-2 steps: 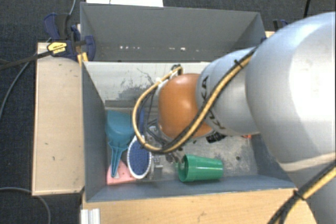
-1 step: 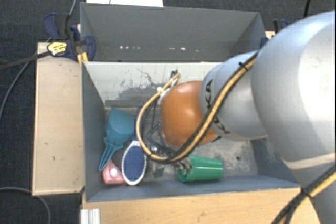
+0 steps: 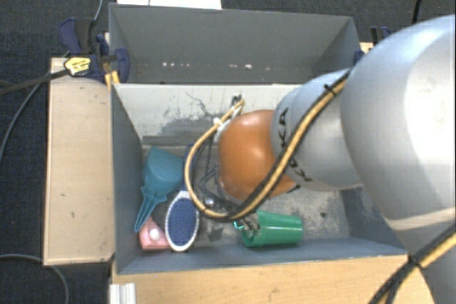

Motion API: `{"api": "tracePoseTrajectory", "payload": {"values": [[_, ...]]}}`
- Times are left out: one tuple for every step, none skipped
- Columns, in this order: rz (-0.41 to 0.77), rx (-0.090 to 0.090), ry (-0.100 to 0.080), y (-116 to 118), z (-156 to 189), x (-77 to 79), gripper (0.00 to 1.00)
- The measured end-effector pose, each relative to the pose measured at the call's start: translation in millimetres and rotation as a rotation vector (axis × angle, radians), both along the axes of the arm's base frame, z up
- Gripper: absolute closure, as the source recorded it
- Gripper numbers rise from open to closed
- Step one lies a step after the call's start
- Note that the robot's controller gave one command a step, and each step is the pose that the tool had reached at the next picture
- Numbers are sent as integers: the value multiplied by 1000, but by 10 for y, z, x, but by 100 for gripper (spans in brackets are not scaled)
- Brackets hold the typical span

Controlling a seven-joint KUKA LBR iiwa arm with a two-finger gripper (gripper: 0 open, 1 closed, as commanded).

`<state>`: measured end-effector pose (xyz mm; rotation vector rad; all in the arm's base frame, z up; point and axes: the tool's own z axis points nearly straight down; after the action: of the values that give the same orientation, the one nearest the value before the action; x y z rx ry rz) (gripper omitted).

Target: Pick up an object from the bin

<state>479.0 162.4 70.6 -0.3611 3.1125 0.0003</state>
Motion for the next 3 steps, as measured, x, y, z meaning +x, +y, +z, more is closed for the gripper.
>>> {"api": "tracePoseTrajectory", "payload": {"values": [[0, 0, 2, 4, -6, -11, 0], [-28, -1, 9, -87, 451, -23, 0], [90, 0, 2, -166, 893, 38, 0]]}}
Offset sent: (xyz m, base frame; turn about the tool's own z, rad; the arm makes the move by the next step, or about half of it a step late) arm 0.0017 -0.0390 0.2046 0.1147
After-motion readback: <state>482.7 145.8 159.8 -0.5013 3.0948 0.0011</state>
